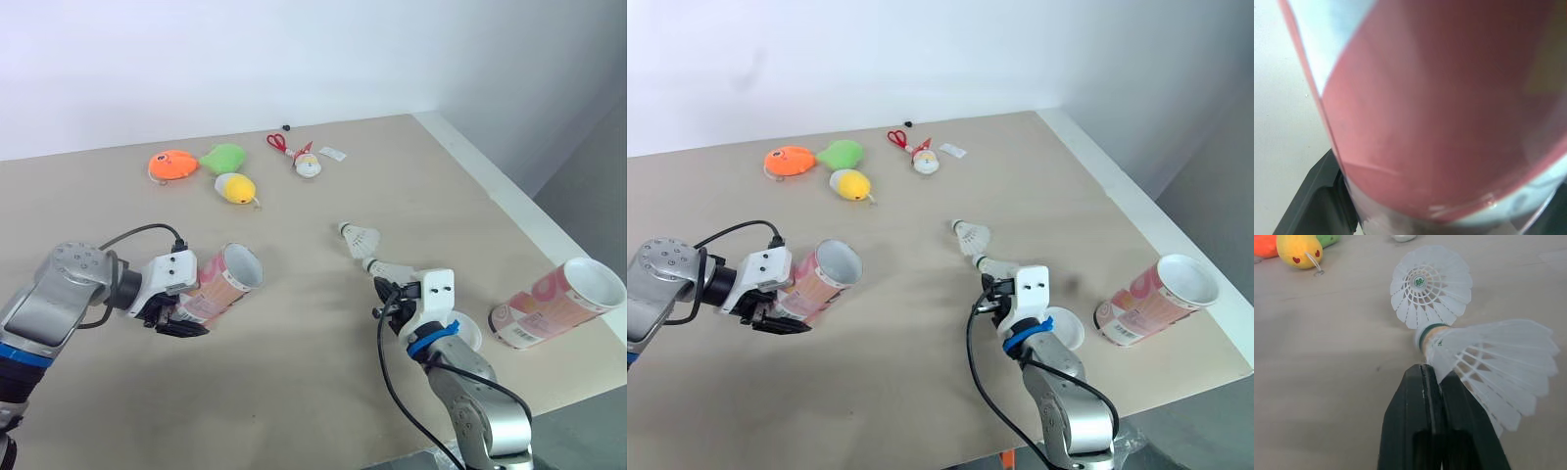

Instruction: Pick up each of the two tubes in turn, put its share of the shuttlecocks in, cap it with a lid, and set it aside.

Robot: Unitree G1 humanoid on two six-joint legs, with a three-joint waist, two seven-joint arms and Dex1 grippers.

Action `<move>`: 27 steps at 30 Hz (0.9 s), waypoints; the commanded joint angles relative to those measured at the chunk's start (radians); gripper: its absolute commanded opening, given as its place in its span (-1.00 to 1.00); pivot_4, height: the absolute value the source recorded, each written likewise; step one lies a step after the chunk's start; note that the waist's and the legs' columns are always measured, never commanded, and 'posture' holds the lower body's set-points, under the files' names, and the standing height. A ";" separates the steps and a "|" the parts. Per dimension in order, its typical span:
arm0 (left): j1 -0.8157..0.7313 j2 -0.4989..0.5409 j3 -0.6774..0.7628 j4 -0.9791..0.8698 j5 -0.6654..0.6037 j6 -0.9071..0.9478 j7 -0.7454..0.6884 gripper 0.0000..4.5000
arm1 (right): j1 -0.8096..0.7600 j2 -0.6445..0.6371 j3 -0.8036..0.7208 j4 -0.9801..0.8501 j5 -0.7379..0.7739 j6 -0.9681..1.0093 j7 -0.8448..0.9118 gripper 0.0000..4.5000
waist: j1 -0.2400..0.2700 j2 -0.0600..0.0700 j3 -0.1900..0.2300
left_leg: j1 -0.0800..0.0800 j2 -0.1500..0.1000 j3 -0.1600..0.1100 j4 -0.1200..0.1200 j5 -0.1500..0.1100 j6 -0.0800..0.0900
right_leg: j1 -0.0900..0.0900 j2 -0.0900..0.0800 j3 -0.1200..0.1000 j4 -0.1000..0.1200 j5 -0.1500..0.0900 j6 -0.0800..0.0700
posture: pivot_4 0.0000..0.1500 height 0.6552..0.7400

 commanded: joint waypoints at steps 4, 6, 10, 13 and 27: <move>0.001 -0.011 -0.022 -0.005 0.000 0.001 -0.003 0.49 | 0.079 -0.141 -0.026 -0.231 0.205 -0.049 0.250 -0.98 | -0.001 0.001 0.000 | 0.000 0.000 0.000 0.000 0.000 0.000 | 0.000 0.000 0.000 0.000 -0.001 0.001 | 1.00 1.00; -0.007 -0.015 -0.028 0.000 0.005 -0.001 -0.004 0.49 | 0.023 -0.221 0.009 -0.244 0.217 -0.036 0.315 -0.98 | -0.001 0.001 0.000 | 0.001 -0.001 0.000 0.000 0.000 0.000 | 0.001 -0.001 0.001 -0.001 0.000 0.003 | 1.00 1.00; -0.021 -0.014 -0.044 0.017 0.032 -0.017 0.000 0.49 | -0.141 -0.356 0.112 -0.213 0.146 -0.068 0.425 -0.98 | -0.003 0.000 0.000 | 0.002 -0.003 0.002 0.002 0.002 0.003 | 0.003 -0.001 0.004 -0.001 0.001 0.000 | 1.00 1.00; -0.043 -0.027 -0.053 0.039 0.051 -0.021 0.015 0.49 | -0.312 -0.388 0.208 -0.099 0.065 -0.120 0.486 -0.98 | -0.002 0.000 0.000 | 0.003 -0.004 0.000 0.002 0.003 0.004 | 0.005 0.000 0.004 -0.001 0.000 0.000 | 1.00 1.00; -0.057 -0.036 -0.048 0.018 0.052 0.003 0.031 0.49 | -0.603 -0.279 0.457 0.112 -0.066 -0.166 0.612 -0.85 | 0.000 0.000 0.000 | 0.000 -0.006 -0.004 0.002 0.003 0.005 | 0.005 -0.001 0.003 -0.001 0.002 0.004 | 1.00 1.00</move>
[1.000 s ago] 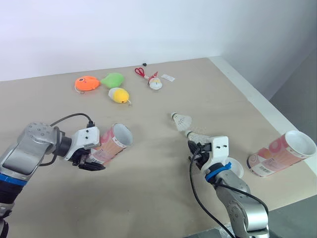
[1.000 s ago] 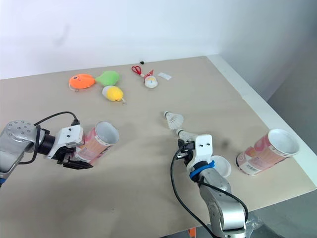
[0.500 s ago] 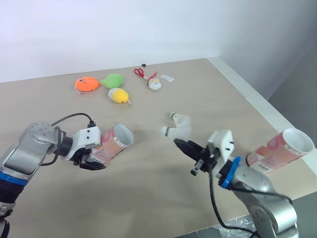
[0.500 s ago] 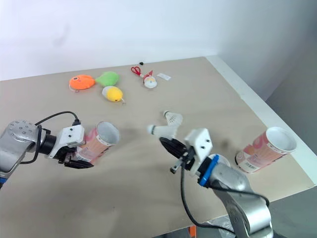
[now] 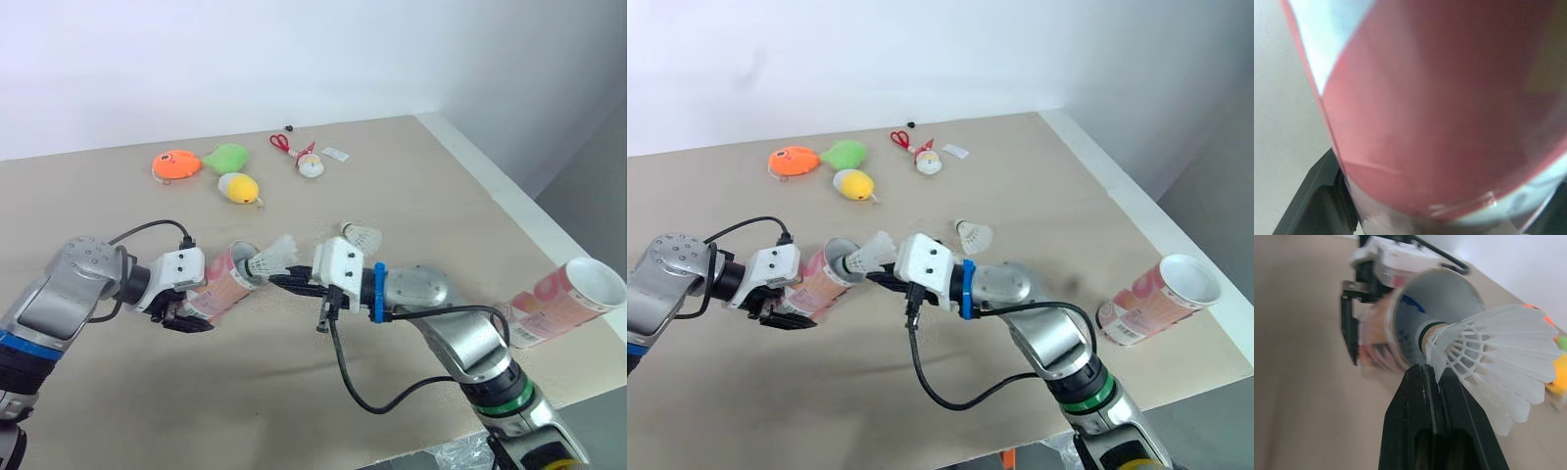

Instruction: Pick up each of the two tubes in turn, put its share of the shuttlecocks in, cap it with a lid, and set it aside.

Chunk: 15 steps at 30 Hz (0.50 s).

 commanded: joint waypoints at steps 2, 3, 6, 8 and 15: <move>-0.004 -0.012 -0.005 -0.006 0.009 0.007 0.024 0.49 | -0.012 0.031 -0.009 -0.026 0.024 0.012 0.009 -0.57 | 0.000 0.000 0.000 | 0.000 0.000 0.000 0.000 0.000 0.000 | 0.000 0.000 0.000 0.000 0.000 0.000 | 1.00 1.00; -0.004 -0.012 -0.005 -0.007 0.009 0.008 0.024 0.49 | 0.006 0.048 -0.027 -0.041 0.043 0.026 -0.009 -0.42 | 0.000 0.000 0.000 | 0.000 0.000 0.000 0.000 0.000 0.000 | 0.000 0.000 0.000 0.000 0.000 0.000 | 1.00 1.00; -0.007 -0.013 -0.005 -0.003 0.011 0.004 0.023 0.49 | 0.094 0.085 -0.099 -0.098 0.076 0.049 -0.085 0.19 | 0.001 0.000 0.000 | 0.000 0.000 -0.001 0.000 0.000 0.000 | 0.000 0.000 -0.001 0.000 0.000 0.000 | 1.00 1.00; -0.008 -0.012 -0.003 -0.003 0.010 0.004 0.023 0.49 | 0.157 0.097 -0.145 -0.137 0.080 0.052 -0.135 0.51 | 0.002 0.000 0.000 | 0.000 0.000 -0.001 0.000 0.000 0.000 | 0.000 0.000 -0.001 0.000 0.000 0.000 | 1.00 1.00; -0.012 -0.019 -0.005 -0.004 0.009 0.007 0.032 0.49 | 0.418 0.148 -0.302 -0.117 -0.143 -0.043 -0.474 0.99 | 0.001 0.000 0.000 | -0.001 -0.002 -0.001 0.000 0.000 -0.001 | 0.000 -0.002 0.000 0.000 0.000 0.001 | 1.00 1.00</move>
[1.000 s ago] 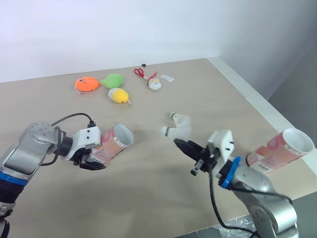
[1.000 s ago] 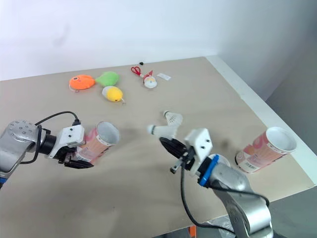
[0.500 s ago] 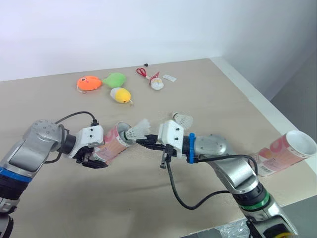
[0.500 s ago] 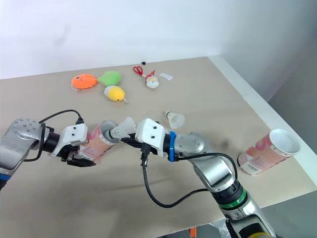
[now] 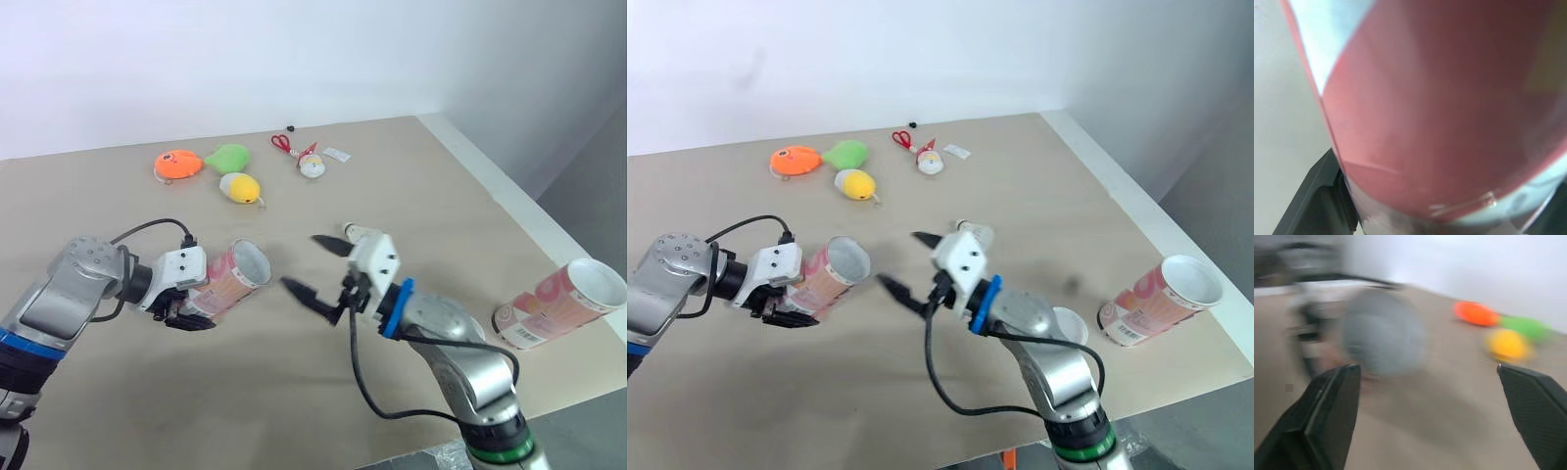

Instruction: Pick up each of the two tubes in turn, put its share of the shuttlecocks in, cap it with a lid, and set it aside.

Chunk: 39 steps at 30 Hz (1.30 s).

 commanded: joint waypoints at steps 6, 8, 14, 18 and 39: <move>-0.016 -0.021 -0.011 0.007 0.013 0.003 0.019 0.49 | 0.096 0.099 -0.048 0.099 -0.181 0.024 -0.280 0.99 | -0.003 0.000 0.000 | 0.000 0.001 0.002 0.000 0.000 0.000 | -0.002 0.002 0.002 0.000 0.000 -0.001 | 1.00 1.00; -0.019 -0.025 -0.013 0.008 0.015 0.003 0.018 0.49 | 0.065 0.128 -0.053 0.145 -0.179 0.029 -0.298 0.99 | -0.004 0.000 0.000 | 0.000 0.001 0.001 0.000 0.000 0.000 | -0.002 0.002 0.003 0.000 0.000 -0.002 | 1.00 1.00; -0.025 -0.024 -0.016 0.006 0.024 0.010 0.022 0.49 | -0.063 0.183 -0.066 0.302 -0.172 0.003 -0.321 0.99 | -0.003 0.000 0.000 | 0.000 0.001 0.002 0.000 0.000 0.000 | -0.002 0.002 0.003 0.000 0.001 -0.001 | 1.00 1.00; -0.015 -0.019 -0.014 -0.001 0.022 0.017 0.022 0.49 | -0.134 0.206 -0.066 0.414 -0.173 -0.040 -0.324 0.99 | -0.004 0.000 0.000 | 0.000 0.001 0.002 -0.001 0.000 0.000 | -0.002 0.002 0.003 0.000 0.000 0.000 | 1.00 1.00; -0.019 -0.025 -0.018 0.011 0.023 0.017 0.019 0.49 | -0.234 0.072 -0.073 0.213 0.241 0.030 0.157 -0.97 | -0.005 0.002 0.001 | -0.001 0.001 0.000 -0.001 0.000 0.000 | -0.002 0.000 0.003 0.000 0.001 0.001 | 1.00 1.00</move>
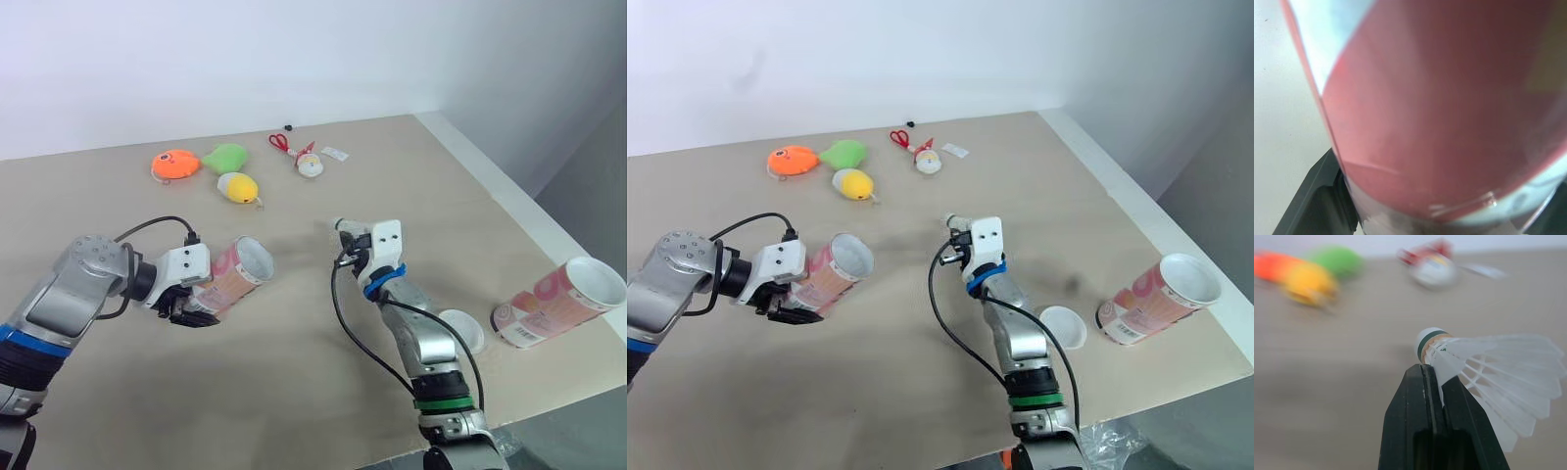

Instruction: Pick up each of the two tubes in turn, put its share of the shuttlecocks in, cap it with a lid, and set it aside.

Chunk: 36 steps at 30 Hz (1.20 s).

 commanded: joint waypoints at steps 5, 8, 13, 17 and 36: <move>-0.011 -0.010 -0.017 0.026 0.016 -0.005 0.010 0.49 | -0.111 -0.275 0.098 -0.383 0.237 0.247 0.349 -0.97 | -0.001 0.000 0.000 | 0.001 0.000 -0.001 0.000 0.000 0.000 | 0.001 0.001 -0.001 0.000 0.000 0.000 | 1.00 1.00; -0.015 -0.012 -0.016 0.027 0.014 -0.004 0.008 0.49 | -0.170 -0.306 0.190 -0.383 0.175 0.245 0.379 -0.97 | 0.000 0.000 0.000 | 0.002 0.001 -0.001 0.000 0.000 0.001 | 0.002 0.003 -0.003 0.000 0.000 -0.002 | 1.00 1.00; -0.012 -0.013 -0.014 0.027 0.012 -0.005 0.007 0.49 | -0.282 -0.327 0.357 -0.286 0.000 0.163 0.430 -0.97 | 0.001 0.000 0.000 | 0.001 0.001 -0.001 0.000 0.001 0.001 | 0.001 0.004 -0.003 0.000 0.000 -0.003 | 1.00 1.00; -0.013 -0.013 -0.013 0.025 0.012 -0.005 0.005 0.49 | -0.340 -0.281 0.389 -0.213 -0.043 0.128 0.441 -0.97 | 0.002 0.000 0.000 | 0.000 0.000 0.001 0.000 0.001 0.001 | 0.000 0.002 -0.002 0.000 0.000 -0.003 | 1.00 1.00; -0.011 -0.017 -0.016 0.009 0.005 0.008 0.000 0.49 | -0.587 -0.318 0.344 -0.021 0.012 0.215 0.658 -0.99 | 0.001 0.000 0.000 | -0.001 0.000 0.000 0.000 0.000 0.001 | -0.001 0.002 -0.003 0.000 0.000 -0.003 | 1.00 1.00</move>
